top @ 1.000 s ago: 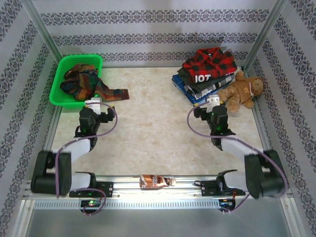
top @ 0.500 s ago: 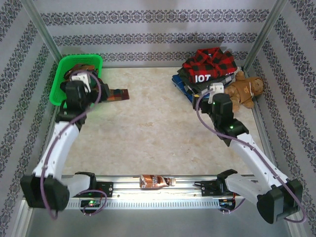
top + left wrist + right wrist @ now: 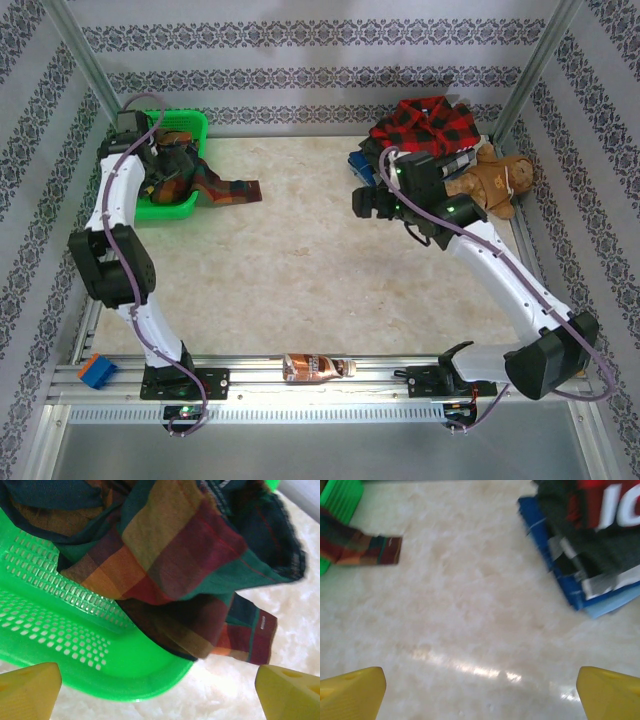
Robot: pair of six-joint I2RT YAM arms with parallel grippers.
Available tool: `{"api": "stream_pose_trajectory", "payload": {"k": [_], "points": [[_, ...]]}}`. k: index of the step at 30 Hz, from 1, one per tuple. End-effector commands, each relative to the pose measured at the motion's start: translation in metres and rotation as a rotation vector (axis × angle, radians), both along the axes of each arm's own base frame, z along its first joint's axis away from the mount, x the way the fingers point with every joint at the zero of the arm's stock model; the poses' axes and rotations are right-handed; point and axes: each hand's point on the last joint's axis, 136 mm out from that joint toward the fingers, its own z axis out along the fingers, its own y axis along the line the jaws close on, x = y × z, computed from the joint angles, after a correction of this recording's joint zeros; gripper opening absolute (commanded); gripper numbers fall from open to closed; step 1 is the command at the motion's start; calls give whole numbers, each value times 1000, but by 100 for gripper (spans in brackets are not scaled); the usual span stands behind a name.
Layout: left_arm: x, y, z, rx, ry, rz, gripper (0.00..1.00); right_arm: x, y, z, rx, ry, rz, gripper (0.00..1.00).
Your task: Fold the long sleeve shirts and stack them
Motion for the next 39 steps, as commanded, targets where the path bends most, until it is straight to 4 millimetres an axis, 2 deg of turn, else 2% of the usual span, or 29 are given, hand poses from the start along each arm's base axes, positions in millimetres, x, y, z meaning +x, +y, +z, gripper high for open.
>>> {"api": "stream_pose_trajectory", "payload": {"k": [1, 7, 14, 16, 18, 20, 22, 26, 29, 34, 36, 39], "points": [[6, 10, 2, -35, 12, 63, 100, -18, 16, 0, 40, 70, 42, 98], [41, 16, -15, -140, -76, 116, 96, -32, 17, -10, 47, 99, 45, 98], [80, 8, -43, -303, -160, 129, 89, -39, 16, -10, 64, 100, 46, 98], [90, 6, -52, -346, -184, 137, 84, -38, 16, -8, 69, 94, 44, 98], [94, 6, -66, -365, -163, 149, 75, -38, 16, -6, 73, 88, 43, 98], [98, 8, -71, -362, -157, 154, 58, -37, 17, -4, 79, 82, 41, 98], [102, 11, -67, -347, -178, 154, 35, -36, 18, -1, 84, 78, 42, 98], [109, 16, -32, -305, -282, 131, 2, -32, 21, 0, 90, 68, 36, 98], [110, 19, 5, -262, -380, 103, 0, -29, 25, -1, 90, 67, 32, 98], [100, 15, 91, -189, -574, 37, 0, -24, 33, -4, 84, 66, 38, 98], [93, 9, 130, -183, -660, 2, 0, -21, 36, -6, 81, 70, 37, 98], [82, -14, 184, -188, -773, -94, 0, -16, 43, -7, 86, 74, 36, 98]]}}
